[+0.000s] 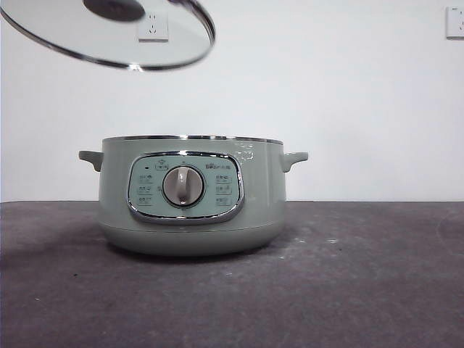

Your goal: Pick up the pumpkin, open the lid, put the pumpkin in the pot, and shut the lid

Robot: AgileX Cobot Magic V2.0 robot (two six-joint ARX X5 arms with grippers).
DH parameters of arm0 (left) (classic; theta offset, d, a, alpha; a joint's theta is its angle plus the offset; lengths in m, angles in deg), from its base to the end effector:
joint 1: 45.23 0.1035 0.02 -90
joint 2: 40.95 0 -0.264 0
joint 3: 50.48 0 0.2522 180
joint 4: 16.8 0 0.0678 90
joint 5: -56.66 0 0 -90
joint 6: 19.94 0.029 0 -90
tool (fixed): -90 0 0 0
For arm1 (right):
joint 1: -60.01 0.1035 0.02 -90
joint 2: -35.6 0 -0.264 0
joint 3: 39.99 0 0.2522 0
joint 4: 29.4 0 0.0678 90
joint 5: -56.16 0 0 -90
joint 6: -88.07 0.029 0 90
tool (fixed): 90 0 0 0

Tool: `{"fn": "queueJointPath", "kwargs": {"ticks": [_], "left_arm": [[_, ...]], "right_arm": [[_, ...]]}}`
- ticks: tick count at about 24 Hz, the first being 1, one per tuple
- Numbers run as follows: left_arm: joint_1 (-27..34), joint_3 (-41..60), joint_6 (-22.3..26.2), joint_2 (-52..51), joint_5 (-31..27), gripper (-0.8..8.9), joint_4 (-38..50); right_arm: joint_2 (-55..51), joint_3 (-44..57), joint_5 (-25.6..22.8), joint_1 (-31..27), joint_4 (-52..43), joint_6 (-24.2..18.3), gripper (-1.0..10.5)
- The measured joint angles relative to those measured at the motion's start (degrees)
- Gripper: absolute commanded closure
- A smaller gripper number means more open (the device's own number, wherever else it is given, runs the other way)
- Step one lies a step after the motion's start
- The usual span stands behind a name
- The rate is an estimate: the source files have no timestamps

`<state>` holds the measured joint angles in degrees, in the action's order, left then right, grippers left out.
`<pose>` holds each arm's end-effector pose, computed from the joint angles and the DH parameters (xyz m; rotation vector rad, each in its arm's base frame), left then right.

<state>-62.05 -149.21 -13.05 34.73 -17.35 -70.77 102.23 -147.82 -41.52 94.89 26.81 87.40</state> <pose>0.2550 -0.0854 0.4089 0.1180 0.5127 -0.5907 0.1649 0.1102 0.4870 -0.1074 0.2437 0.4735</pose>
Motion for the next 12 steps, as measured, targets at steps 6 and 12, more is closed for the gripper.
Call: {"fn": "queueJointPath", "kwargs": {"ticks": [6, 12], "left_arm": [[-2.3, 0.0, 0.3, 5.7, 0.1, 8.21, 3.9], [-4.0, 0.0, 0.6, 11.1, 0.0, 8.21, 7.0]], "right_arm": [[-4.5, 0.0, 0.0, 0.0, 4.3, 0.0, 3.5], [-6.1, 0.0, 0.0, 0.0, 6.8, 0.0, 3.5]]}}
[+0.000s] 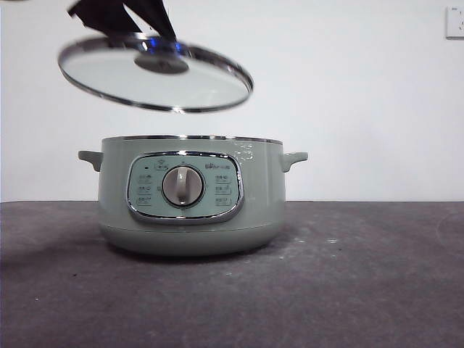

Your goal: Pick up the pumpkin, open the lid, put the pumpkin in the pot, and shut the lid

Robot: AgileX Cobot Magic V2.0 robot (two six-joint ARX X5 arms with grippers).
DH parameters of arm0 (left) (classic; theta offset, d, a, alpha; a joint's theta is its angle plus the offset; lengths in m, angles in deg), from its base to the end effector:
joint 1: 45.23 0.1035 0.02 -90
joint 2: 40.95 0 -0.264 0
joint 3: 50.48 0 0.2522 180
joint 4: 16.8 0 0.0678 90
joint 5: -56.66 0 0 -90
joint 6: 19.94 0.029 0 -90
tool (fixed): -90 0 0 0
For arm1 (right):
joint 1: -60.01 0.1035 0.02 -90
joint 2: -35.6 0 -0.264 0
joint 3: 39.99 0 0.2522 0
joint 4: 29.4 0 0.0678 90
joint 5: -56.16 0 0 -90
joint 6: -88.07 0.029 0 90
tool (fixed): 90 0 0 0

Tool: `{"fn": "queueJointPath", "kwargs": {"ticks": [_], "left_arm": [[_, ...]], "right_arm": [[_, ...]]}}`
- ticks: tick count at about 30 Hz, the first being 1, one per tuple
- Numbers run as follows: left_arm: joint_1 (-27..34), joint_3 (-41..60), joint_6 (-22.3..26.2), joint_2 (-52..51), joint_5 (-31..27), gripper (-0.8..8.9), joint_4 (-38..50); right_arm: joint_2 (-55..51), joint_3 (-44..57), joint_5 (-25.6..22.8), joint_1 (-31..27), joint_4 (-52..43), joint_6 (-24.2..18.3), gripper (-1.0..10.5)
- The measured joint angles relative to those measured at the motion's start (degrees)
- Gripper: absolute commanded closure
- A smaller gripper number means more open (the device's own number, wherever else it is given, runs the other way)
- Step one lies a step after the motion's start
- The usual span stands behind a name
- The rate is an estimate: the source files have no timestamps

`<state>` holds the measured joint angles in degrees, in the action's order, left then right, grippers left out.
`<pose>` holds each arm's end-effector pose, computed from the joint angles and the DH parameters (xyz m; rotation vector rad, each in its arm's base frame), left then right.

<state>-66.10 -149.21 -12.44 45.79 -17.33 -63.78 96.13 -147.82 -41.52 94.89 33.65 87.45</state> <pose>0.3056 -0.1251 0.3646 0.1487 0.5790 -0.6632 0.1286 0.0849 0.4925 -0.1113 0.2560 0.4732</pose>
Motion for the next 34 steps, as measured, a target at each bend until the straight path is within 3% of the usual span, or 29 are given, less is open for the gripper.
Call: {"fn": "queueJointPath", "kwargs": {"ticks": [13, 34], "left_arm": [[-1.7, 0.0, 0.0, 6.9, -0.5, 8.22, 3.5], [-3.4, 0.0, 0.0, 9.1, -2.3, 8.22, 5.8]], "right_arm": [[-0.2, 0.0, 0.2, 0.0, 3.5, 0.0, 3.5], [-0.2, 0.0, 0.2, 0.0, 3.8, 0.0, 3.5]]}}
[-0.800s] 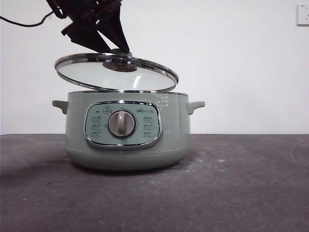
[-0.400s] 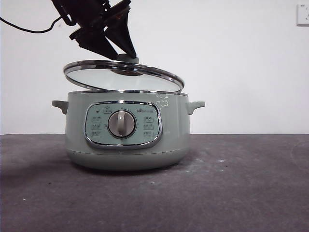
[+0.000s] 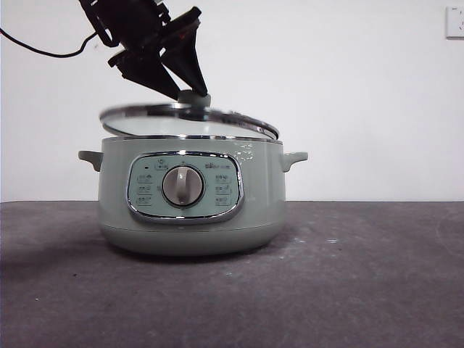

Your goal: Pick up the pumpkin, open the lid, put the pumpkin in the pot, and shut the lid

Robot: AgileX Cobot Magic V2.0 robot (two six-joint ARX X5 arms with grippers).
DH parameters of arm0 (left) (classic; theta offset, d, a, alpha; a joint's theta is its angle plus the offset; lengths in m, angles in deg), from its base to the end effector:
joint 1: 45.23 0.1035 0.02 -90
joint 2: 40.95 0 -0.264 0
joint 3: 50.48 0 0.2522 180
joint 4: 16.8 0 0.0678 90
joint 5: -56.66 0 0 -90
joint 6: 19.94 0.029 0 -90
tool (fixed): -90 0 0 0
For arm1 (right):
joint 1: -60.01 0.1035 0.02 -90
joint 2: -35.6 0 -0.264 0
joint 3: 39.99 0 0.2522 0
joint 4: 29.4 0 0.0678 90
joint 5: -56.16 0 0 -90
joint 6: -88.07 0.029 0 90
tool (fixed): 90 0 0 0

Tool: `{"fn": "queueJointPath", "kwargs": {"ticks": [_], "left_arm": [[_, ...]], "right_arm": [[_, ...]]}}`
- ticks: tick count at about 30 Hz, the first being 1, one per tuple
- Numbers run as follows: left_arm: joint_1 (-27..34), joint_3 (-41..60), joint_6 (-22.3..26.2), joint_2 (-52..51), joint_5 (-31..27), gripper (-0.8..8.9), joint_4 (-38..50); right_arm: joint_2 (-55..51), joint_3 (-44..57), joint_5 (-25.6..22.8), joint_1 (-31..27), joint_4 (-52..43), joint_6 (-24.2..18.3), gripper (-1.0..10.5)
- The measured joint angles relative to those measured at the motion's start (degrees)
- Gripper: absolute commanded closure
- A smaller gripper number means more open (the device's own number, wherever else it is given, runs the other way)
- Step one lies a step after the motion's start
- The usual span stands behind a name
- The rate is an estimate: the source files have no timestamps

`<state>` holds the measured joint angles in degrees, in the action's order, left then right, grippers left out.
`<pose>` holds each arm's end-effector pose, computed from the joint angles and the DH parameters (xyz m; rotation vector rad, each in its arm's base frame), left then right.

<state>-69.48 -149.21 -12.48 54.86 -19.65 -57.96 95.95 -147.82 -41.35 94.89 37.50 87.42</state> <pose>0.3382 -0.1599 0.3196 0.1832 0.6345 -0.6806 0.1260 0.0832 0.4867 -0.1347 0.3164 0.4749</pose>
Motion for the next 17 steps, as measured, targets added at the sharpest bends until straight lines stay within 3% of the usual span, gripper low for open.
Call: {"fn": "queueJointPath", "kwargs": {"ticks": [17], "left_arm": [[-0.4, -0.5, 0.4, 0.9, -0.5, 8.06, -2.5]], "right_arm": [[0.0, 0.0, 0.0, 0.0, 0.7, 0.0, 3.5]]}}
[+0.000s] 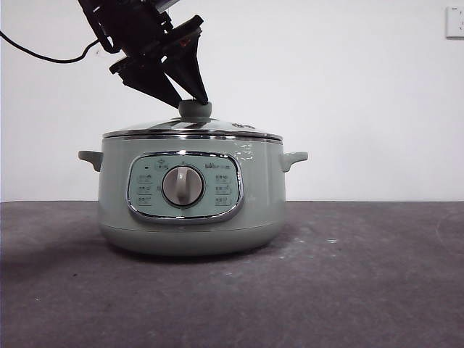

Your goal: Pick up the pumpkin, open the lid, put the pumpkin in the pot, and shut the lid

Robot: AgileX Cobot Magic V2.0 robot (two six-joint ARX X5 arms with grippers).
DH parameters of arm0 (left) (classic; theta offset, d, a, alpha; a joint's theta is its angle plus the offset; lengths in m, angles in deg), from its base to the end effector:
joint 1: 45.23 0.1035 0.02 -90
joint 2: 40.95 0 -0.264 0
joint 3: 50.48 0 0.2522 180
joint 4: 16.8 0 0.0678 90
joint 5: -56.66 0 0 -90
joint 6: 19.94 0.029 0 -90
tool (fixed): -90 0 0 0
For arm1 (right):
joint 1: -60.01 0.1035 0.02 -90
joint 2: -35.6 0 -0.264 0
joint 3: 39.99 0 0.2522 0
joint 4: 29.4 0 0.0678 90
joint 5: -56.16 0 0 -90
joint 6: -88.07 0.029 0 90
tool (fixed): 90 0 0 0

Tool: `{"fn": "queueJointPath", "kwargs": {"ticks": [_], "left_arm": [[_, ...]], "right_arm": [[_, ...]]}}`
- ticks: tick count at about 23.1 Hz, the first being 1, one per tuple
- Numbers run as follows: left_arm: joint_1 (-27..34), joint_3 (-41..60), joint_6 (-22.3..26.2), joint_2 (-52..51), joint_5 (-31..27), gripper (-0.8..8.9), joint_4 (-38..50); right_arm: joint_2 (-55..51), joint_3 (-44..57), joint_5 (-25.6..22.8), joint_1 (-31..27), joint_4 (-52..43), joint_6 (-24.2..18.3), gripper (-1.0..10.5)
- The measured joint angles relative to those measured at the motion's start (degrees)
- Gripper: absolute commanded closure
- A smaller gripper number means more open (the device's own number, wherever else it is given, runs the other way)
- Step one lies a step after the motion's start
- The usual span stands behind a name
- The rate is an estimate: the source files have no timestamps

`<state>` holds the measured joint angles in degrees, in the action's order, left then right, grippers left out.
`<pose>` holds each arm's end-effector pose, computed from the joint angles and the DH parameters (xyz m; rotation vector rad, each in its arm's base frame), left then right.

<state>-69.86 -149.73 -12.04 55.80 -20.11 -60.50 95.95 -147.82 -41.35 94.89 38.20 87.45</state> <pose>0.3383 -0.1624 0.3134 0.1997 0.6841 -0.6814 0.1256 0.0830 0.4856 -0.1387 0.3280 0.4746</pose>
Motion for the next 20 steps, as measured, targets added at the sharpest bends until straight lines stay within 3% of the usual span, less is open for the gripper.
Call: {"fn": "queueJointPath", "kwargs": {"ticks": [2, 5, 7, 20], "left_arm": [[0.0, -0.2, 0.0, 0.0, 0.0, 7.29, -0.6], [0.0, -0.3, 0.0, 0.0, -0.2, 4.49, -0.9], [0.0, -0.3, 0.0, 0.0, -0.2, 3.48, -0.9], [0.0, -0.4, -0.1, -1.6, 0.0, 3.42, -4.1]], "right_arm": [[0.0, 0.0, 0.0, 0.0, 1.0, 0.0, 3.5], [0.0, 0.0, 0.0, 0.0, 2.5, 0.0, 3.5], [0.0, 0.0, 0.0, 0.0, 3.3, 0.0, 3.5], [0.0, 0.0, 3.3, 0.0, 10.2, 0.4, 3.5]]}}
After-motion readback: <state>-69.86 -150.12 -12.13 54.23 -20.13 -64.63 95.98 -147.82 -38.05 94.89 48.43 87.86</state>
